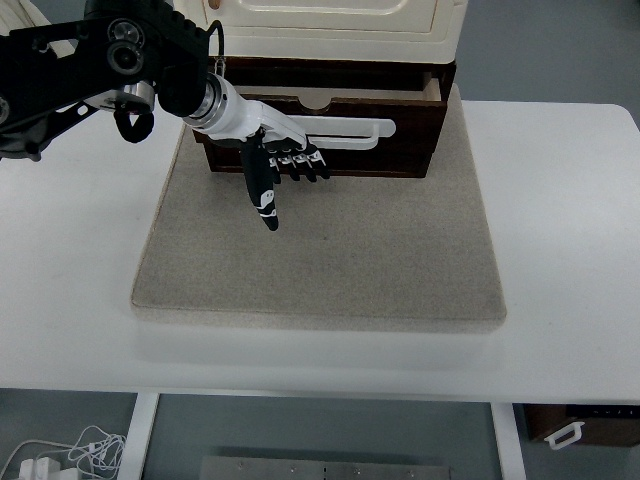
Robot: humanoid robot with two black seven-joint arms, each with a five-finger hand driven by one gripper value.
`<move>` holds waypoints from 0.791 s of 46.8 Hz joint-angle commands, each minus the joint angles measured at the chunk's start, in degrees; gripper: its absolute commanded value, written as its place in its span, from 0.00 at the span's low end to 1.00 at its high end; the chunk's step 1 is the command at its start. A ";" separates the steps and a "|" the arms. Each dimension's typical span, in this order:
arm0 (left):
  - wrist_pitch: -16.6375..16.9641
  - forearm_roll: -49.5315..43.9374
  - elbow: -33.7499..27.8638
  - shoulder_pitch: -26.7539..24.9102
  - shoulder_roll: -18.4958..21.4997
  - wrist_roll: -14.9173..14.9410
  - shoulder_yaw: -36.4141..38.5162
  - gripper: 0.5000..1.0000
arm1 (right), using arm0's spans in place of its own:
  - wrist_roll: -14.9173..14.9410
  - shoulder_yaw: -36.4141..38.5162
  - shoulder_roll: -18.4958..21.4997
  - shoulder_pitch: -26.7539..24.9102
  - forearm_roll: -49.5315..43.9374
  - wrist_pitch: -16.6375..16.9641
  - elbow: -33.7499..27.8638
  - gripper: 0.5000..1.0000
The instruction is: Close the drawer under the combination cabinet
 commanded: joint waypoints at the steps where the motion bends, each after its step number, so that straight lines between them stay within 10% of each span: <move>1: 0.00 0.04 1.22 -0.08 -0.26 0.00 -0.16 0.99 | 0.00 0.03 0.00 0.00 0.01 0.00 0.01 0.90; 37: 0.00 1.27 7.28 0.45 -1.93 0.00 -0.59 0.99 | 0.00 0.03 0.00 0.00 -0.08 0.00 0.01 0.90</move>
